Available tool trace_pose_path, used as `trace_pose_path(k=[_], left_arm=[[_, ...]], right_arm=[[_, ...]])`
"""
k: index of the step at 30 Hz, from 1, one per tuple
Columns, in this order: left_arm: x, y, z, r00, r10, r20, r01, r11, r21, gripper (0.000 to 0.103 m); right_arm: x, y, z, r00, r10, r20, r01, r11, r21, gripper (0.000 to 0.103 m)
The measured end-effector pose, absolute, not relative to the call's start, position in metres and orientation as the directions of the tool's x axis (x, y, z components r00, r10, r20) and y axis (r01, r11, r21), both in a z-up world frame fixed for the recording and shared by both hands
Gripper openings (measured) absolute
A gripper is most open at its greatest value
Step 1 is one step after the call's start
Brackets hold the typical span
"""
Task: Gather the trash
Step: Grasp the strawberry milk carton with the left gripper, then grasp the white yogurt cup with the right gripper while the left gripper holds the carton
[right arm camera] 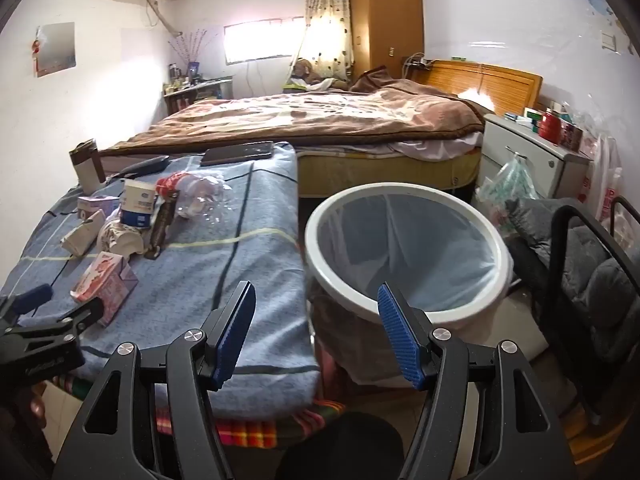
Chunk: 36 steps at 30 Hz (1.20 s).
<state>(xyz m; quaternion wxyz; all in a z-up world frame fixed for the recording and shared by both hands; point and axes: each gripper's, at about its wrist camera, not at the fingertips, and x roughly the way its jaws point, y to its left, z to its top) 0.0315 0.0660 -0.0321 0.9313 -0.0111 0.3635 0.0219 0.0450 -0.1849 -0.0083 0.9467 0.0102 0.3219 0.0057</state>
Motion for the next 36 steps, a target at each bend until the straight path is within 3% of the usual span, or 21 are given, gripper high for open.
trace_pose_path(k=[4,17,19,23,25,27,36], left_arm=[[0.034,0.071,-0.033,0.733,0.07,-0.677,-0.075,0.997,0.022,0.102],[0.048,0.074,-0.037,0.734,0.03,-0.679,-0.036,0.999,0.006,0.102],[0.053,0.073,-0.04,0.728,0.03,-0.685,-0.031,0.999,0.011,0.098],[0.063,0.075,-0.047,0.714,-0.009,-0.7,-0.006,1.0,-0.019,0.076],[0.067,0.078,-0.05,0.708,-0.041,-0.705,0.003,0.998,-0.055,0.071],[0.069,0.08,-0.052,0.698,-0.055,-0.714,0.017,0.998,-0.061,0.057],[0.054,0.111,-0.044,0.723,-0.094,-0.684,0.003,0.991,-0.134,0.057]], right_arm=[[0.046,-0.177,-0.01,0.787,0.024,-0.617,-0.026,1.0,0.007,0.065],[0.055,-0.163,-0.011,0.784,0.036,-0.619,-0.038,0.999,0.01,0.065],[0.055,-0.161,-0.01,0.783,0.038,-0.621,-0.043,0.999,0.008,0.065],[0.057,-0.155,-0.009,0.778,0.035,-0.627,-0.049,0.999,-0.006,0.065],[0.058,-0.151,-0.009,0.781,0.038,-0.624,-0.055,0.998,-0.008,0.065],[0.06,-0.147,-0.01,0.768,0.04,-0.64,-0.058,0.998,-0.006,0.065],[0.074,-0.119,-0.009,0.73,0.101,-0.676,-0.108,0.994,0.032,0.065]])
